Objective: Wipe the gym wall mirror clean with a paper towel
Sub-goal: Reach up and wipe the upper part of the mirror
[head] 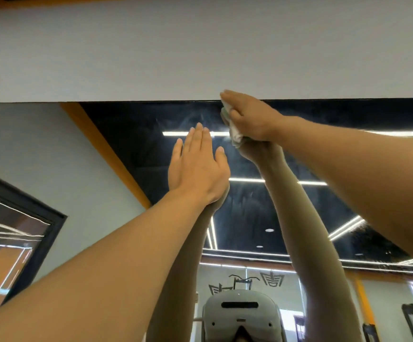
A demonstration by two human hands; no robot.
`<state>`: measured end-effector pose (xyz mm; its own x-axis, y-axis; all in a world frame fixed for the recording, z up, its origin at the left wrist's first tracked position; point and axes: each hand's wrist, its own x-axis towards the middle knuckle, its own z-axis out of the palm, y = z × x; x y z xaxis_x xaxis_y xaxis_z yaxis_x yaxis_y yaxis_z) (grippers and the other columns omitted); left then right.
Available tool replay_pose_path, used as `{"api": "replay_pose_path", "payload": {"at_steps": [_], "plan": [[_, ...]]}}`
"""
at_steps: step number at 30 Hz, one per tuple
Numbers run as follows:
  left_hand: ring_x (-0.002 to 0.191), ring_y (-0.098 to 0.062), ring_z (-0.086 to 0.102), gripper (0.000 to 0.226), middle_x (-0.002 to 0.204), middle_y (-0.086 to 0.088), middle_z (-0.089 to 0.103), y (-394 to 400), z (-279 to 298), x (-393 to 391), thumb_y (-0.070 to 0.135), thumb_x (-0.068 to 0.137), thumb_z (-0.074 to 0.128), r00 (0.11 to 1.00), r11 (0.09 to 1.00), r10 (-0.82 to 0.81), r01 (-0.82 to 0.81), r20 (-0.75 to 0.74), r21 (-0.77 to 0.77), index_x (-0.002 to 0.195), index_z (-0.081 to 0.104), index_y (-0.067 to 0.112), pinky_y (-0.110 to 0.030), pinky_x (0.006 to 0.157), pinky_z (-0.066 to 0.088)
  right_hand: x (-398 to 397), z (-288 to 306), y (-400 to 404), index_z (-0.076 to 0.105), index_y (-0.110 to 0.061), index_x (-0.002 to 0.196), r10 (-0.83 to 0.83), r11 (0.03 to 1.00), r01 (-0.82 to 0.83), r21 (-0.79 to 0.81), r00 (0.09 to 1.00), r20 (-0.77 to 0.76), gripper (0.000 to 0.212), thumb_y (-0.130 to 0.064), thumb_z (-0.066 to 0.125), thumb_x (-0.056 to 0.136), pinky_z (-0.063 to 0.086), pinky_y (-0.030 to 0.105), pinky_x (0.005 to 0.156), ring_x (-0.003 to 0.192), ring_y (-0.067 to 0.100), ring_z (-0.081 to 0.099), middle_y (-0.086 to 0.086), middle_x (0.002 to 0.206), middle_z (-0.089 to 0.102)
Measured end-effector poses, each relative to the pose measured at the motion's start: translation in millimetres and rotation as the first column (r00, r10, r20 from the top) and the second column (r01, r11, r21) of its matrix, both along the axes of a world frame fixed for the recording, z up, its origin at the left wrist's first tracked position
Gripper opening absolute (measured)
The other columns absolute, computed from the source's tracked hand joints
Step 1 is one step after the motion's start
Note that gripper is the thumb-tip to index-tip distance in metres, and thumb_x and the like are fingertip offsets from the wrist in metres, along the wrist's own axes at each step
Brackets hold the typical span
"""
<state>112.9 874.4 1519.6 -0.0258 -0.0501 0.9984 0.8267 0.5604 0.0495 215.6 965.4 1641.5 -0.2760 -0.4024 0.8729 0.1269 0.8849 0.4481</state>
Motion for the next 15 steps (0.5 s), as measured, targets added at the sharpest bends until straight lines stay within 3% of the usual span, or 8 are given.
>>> {"api": "replay_pose_path", "payload": {"at_steps": [3,5,7,9,11,13,15], "plan": [[0.153,-0.009,-0.008,0.059,0.169,0.003,-0.004,-1.4,-2.1,1.2,0.037,0.109,0.019,1.000,1.000,-0.004,0.004,0.004,-0.009,0.161,0.003,0.014,-0.031,0.124,-0.008,37.4,1.7,41.2,0.038,-0.006,0.150,-0.043,0.994,0.032,-0.107,0.995,-0.095,0.046,-0.022,0.035,0.107,0.018,0.034,0.118,0.147,0.030,0.028,0.013,0.160,0.031],[0.154,-0.010,-0.008,0.059,0.169,0.002,-0.004,-1.3,-1.9,1.2,0.037,0.109,0.019,1.000,1.000,0.008,-0.007,0.006,-0.008,0.161,0.003,0.014,-0.031,0.124,-0.008,64.4,-2.0,73.3,0.053,0.000,0.119,-0.105,0.984,0.072,-0.163,0.973,-0.205,0.035,-0.023,0.033,0.104,0.031,0.045,0.108,0.126,0.039,0.045,0.022,0.132,0.052],[0.154,-0.012,-0.008,0.060,0.169,0.001,-0.004,0.3,-2.3,1.1,0.038,0.108,0.019,1.000,1.000,0.013,-0.013,0.011,0.007,0.161,0.003,0.013,-0.031,0.124,-0.007,83.0,-11.0,93.8,0.048,-0.002,0.094,-0.180,0.966,0.117,-0.230,0.943,-0.279,0.024,-0.021,0.035,0.102,0.038,0.047,0.092,0.100,0.036,0.048,0.021,0.104,0.054],[0.154,-0.014,-0.010,0.062,0.168,-0.002,-0.008,1.7,-3.9,1.4,0.040,0.108,0.019,0.999,0.999,0.008,-0.009,0.037,0.037,0.161,0.001,0.012,-0.031,0.124,-0.008,87.9,-17.5,99.4,0.050,0.001,0.088,-0.154,0.954,0.060,-0.293,0.938,-0.310,0.023,-0.016,0.040,0.100,0.041,0.045,0.081,0.088,0.033,0.049,0.017,0.092,0.052],[0.154,-0.016,-0.011,0.064,0.168,-0.004,-0.009,2.9,-5.3,2.2,0.041,0.108,0.018,0.998,0.999,0.004,-0.007,0.062,0.044,0.160,-0.001,0.011,-0.031,0.124,-0.008,81.4,-18.4,95.4,0.046,-0.005,0.072,-0.121,0.950,0.002,-0.312,0.924,-0.363,0.028,-0.023,0.038,0.092,0.042,0.046,0.071,0.078,0.033,0.050,0.011,0.075,0.046],[0.154,-0.018,-0.010,0.063,0.168,-0.005,-0.008,3.1,-5.7,2.2,0.041,0.108,0.017,0.998,0.999,0.018,-0.020,0.064,0.031,0.160,0.000,0.010,-0.032,0.124,-0.008,68.3,-16.4,86.2,0.034,-0.013,0.064,-0.106,0.943,-0.037,-0.331,0.909,-0.403,0.029,-0.029,0.036,0.088,0.036,0.041,0.069,0.074,0.028,0.043,0.004,0.068,0.037],[0.154,-0.018,-0.009,0.063,0.168,-0.005,-0.007,1.8,-5.4,1.6,0.041,0.108,0.018,0.998,1.000,0.021,-0.022,0.056,0.020,0.160,0.000,0.010,-0.032,0.124,-0.008,55.6,-14.9,72.1,0.041,-0.009,0.071,-0.099,0.936,-0.063,-0.346,0.897,-0.431,0.030,-0.024,0.038,0.097,0.039,0.042,0.074,0.081,0.030,0.045,0.007,0.075,0.043]]}}
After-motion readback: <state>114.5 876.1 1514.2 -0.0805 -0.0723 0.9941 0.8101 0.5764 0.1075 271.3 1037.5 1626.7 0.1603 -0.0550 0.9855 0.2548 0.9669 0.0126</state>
